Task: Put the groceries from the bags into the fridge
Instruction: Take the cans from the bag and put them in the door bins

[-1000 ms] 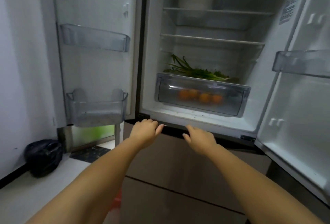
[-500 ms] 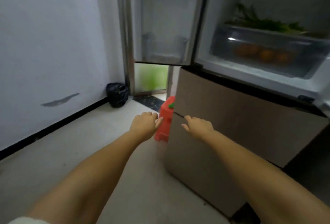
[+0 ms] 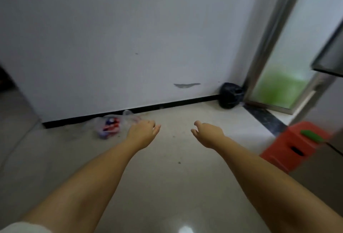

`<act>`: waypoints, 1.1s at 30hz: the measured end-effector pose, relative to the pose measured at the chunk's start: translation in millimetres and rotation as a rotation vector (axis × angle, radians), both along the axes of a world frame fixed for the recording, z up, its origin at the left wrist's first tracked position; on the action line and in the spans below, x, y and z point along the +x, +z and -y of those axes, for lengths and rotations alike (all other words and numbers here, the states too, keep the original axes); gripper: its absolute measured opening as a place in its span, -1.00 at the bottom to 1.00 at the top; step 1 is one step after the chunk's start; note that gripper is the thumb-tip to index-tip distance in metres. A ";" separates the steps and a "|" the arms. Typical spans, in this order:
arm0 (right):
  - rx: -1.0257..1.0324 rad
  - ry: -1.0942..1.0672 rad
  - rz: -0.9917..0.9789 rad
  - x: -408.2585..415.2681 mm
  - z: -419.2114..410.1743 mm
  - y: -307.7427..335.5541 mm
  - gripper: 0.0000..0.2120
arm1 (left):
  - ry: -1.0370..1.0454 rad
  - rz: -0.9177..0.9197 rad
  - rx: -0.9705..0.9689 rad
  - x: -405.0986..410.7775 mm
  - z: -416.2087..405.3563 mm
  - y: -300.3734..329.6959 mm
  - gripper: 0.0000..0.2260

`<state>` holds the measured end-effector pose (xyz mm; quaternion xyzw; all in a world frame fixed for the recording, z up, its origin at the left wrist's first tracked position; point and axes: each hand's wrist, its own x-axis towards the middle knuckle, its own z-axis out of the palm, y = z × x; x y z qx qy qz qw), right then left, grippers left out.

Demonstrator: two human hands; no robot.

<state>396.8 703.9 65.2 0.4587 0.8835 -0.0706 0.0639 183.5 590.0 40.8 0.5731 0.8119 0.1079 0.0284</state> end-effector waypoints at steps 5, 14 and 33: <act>-0.053 0.183 -0.017 -139.7 56.7 -22.8 -0.56 | 0.226 -0.019 -0.044 -132.0 91.8 -9.5 -0.64; -0.063 0.298 0.029 -271.4 50.5 -33.6 -0.56 | 0.349 0.126 -0.019 -231.7 108.5 -18.8 -0.63; -0.118 0.488 0.095 -554.4 -133.0 -55.3 -0.56 | 0.438 0.236 -0.083 -458.3 -61.3 -26.7 -0.67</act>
